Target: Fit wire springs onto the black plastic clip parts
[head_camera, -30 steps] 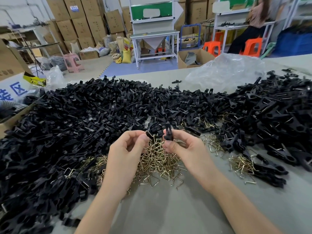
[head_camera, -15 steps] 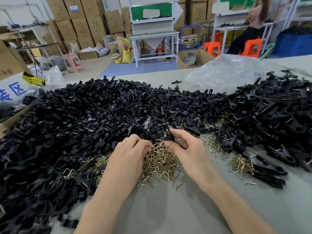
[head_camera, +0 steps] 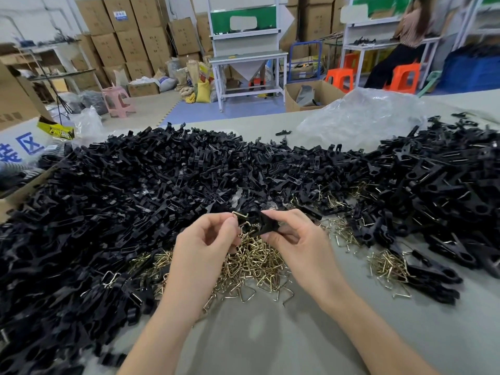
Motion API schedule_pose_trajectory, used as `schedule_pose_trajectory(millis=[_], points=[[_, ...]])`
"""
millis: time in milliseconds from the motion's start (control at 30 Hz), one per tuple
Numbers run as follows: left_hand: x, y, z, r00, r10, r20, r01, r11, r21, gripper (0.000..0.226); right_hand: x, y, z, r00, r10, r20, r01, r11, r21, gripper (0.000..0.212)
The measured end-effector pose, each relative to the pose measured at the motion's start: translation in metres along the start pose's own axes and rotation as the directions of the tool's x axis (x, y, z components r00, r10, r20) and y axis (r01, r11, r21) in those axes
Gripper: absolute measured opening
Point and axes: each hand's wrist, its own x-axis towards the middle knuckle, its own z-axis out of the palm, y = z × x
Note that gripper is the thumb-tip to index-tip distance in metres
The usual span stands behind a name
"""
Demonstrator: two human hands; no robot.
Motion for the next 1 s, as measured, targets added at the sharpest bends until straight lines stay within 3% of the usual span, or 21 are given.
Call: schedule_pose_trajectory(millis=[133, 767, 1000], points=[[-0.0018, 0.0003, 0.0031, 0.992, -0.078, 0.098, 0.083, 0.995, -0.048, 0.014, -0.0016, 0.0007, -0.0007, 0.999, -0.032, 0.02, 0.033, 0.998, -0.06, 0.045], [-0.0025, 0.0036, 0.0015, 0.993, -0.079, 0.093, 0.075, 0.996, 0.039, 0.016, -0.0032, -0.0042, -0.0009, 0.996, -0.059, 0.065, 0.074, 0.963, -0.261, 0.036], [-0.0044, 0.0002, 0.0106, 0.962, -0.182, 0.205, 0.207, 0.973, -0.105, 0.021, -0.004, -0.0035, -0.0027, 0.995, -0.073, 0.072, 0.091, 0.953, -0.288, 0.036]])
